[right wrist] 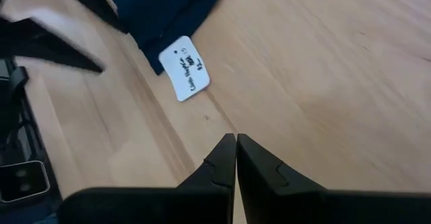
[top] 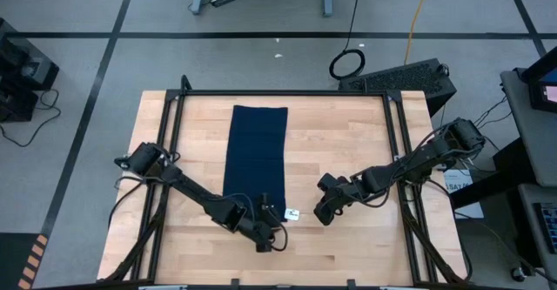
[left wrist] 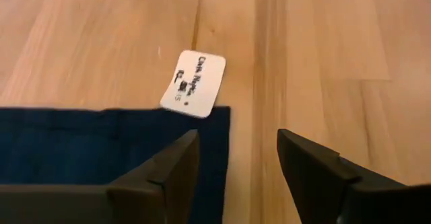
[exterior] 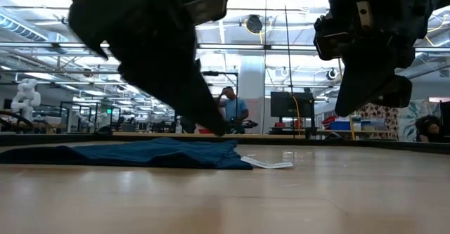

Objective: Roll towel
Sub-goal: Roll the dark blue towel

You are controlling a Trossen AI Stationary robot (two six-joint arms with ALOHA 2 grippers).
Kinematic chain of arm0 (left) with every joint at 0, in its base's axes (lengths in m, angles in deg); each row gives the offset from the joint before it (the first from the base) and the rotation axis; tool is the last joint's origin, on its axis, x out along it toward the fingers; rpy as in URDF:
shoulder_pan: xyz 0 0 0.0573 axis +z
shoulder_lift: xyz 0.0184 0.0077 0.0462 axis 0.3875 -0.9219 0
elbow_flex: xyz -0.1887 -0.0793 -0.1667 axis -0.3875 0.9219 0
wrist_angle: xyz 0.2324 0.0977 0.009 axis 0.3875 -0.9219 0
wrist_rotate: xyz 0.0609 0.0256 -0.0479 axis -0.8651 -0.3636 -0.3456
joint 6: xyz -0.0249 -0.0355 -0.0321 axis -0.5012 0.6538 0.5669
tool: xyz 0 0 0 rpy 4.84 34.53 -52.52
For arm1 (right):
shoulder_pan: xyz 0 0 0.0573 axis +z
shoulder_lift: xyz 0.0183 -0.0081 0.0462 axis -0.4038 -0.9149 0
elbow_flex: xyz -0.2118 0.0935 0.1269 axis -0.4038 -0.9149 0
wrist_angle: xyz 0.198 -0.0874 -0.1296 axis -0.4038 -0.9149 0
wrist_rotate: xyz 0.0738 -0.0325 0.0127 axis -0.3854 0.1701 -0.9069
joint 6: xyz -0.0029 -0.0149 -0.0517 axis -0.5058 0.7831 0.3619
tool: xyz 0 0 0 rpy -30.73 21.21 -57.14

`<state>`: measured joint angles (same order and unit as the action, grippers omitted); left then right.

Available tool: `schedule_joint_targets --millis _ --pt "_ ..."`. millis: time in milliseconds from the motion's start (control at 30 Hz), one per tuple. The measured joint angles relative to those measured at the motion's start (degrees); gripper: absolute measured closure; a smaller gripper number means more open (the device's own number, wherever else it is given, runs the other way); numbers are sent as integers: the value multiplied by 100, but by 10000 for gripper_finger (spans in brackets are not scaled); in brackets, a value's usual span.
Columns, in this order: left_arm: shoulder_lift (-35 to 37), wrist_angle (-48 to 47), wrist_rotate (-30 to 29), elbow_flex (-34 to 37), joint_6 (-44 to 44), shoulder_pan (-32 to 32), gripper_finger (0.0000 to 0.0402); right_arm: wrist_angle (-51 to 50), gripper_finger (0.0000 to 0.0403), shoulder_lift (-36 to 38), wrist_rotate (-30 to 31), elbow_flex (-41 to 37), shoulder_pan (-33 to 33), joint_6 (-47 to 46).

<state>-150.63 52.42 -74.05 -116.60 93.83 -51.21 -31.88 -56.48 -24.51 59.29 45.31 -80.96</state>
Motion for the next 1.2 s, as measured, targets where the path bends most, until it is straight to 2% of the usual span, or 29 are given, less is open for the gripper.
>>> schedule_joint_targets --millis 267,467,867,967,1200 --pt "11 -744 310 -24 139 53 214 0 396 0 136 -4 7 -24" --pt "11 -717 317 -24 -172 53 214 13 396 -2 177 -7 11 -22" --pt "-190 -752 371 -28 -212 110 216 43 396 -2 320 -7 74 -26" --pt "-220 -728 434 -35 -184 110 232 47 396 -2 320 -7 75 -23" --pt "-196 -690 552 -35 -174 130 299 50 396 -2 311 -7 76 -22"
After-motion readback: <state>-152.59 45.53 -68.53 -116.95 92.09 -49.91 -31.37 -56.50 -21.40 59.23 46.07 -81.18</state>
